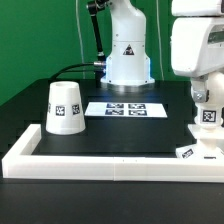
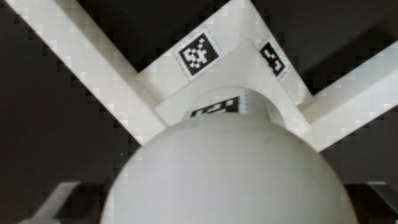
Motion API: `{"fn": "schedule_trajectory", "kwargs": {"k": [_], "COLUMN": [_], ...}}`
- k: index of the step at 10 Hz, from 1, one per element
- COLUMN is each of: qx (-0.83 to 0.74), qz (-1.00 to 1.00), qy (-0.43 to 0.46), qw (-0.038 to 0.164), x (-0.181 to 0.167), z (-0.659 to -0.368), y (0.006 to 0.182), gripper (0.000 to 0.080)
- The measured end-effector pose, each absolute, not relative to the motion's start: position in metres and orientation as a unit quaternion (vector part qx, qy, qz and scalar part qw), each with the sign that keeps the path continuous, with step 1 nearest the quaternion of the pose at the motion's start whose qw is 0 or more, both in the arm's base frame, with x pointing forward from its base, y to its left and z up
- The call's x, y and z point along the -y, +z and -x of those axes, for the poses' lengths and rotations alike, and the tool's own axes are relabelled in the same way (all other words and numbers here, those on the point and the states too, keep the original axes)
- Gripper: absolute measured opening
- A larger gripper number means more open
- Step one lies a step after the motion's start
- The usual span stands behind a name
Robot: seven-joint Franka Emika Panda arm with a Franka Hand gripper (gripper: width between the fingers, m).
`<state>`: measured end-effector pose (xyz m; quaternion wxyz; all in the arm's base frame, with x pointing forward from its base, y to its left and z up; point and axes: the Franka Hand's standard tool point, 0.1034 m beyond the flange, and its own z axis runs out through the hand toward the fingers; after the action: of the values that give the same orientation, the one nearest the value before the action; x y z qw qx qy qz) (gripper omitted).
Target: Assemble lamp
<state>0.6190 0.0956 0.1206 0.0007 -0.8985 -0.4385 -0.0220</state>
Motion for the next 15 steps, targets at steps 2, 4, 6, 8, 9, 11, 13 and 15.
{"fn": "schedule_trajectory", "kwargs": {"k": [2, 4, 6, 8, 9, 11, 13, 15], "qx": [0.430, 0.346, 0.242, 0.125, 0.090, -0.039, -0.130, -0.179], "qz": [0.903, 0.938, 0.970, 0.992, 0.996, 0.999, 0.991, 0.984], "qy": [-0.022, -0.022, -0.021, -0.019, -0.019, -0.012, 0.000, 0.000], "qw": [0.002, 0.004, 0.007, 0.009, 0.010, 0.010, 0.009, 0.009], "x": [-0.0958, -0.0945, -0.0937, -0.0933, -0.0929, -0.0916, -0.0911, -0.0907], "z": [-0.6190, -0.6189, -0.6188, -0.6187, -0.6187, -0.6169, -0.6144, -0.6143], "y": [0.1206, 0.1204, 0.1203, 0.1202, 0.1202, 0.1200, 0.1198, 0.1198], "gripper": [0.0578, 0.0578, 0.0580, 0.0580, 0.0580, 0.0580, 0.0580, 0.0580]}}
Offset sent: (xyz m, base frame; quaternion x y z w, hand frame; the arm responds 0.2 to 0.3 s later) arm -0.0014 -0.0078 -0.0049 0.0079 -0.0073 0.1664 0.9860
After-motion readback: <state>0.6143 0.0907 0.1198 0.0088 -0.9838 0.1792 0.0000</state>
